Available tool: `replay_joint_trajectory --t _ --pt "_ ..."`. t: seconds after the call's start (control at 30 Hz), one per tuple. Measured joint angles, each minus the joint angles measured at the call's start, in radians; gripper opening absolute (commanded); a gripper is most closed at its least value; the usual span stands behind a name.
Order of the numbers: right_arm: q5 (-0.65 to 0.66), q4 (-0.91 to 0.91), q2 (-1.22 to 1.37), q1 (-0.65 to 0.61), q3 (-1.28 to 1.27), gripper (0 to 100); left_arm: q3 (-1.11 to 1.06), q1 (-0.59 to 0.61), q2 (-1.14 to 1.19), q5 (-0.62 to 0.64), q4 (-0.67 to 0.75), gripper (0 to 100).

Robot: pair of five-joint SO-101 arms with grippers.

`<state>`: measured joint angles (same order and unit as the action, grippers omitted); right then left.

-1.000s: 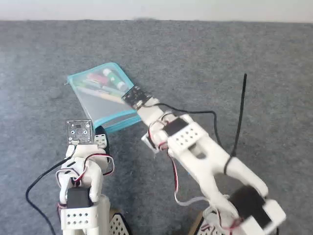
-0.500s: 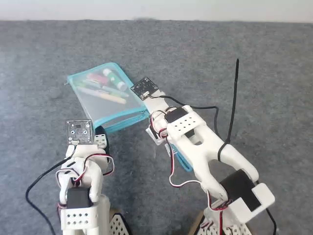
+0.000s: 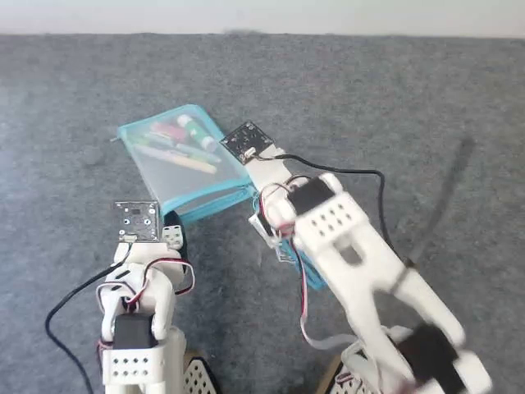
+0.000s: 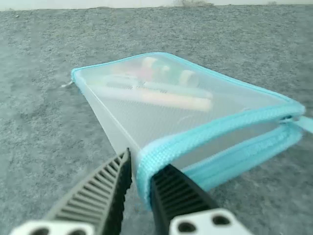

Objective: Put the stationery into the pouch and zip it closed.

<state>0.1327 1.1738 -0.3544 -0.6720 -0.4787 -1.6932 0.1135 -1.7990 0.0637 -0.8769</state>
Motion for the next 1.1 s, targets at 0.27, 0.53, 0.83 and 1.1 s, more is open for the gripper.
replay_joint_trajectory --t 0.27,0.53,0.83,1.1 --pt "0.132 0.011 -0.374 -0.221 -0.123 0.6 0.000 -0.127 0.000 -0.034 -0.037 1" --pt "0.167 -0.032 -0.408 -0.319 -0.147 0.6 0.000 -0.229 0.000 -0.041 -0.040 1" --pt "0.169 -0.034 -0.427 -0.348 -0.180 0.6 0.000 -0.230 0.000 -0.055 -0.040 1" --pt "0.256 0.115 -0.580 -0.434 -0.219 0.9 0.000 -0.057 0.000 -0.052 -0.018 1"
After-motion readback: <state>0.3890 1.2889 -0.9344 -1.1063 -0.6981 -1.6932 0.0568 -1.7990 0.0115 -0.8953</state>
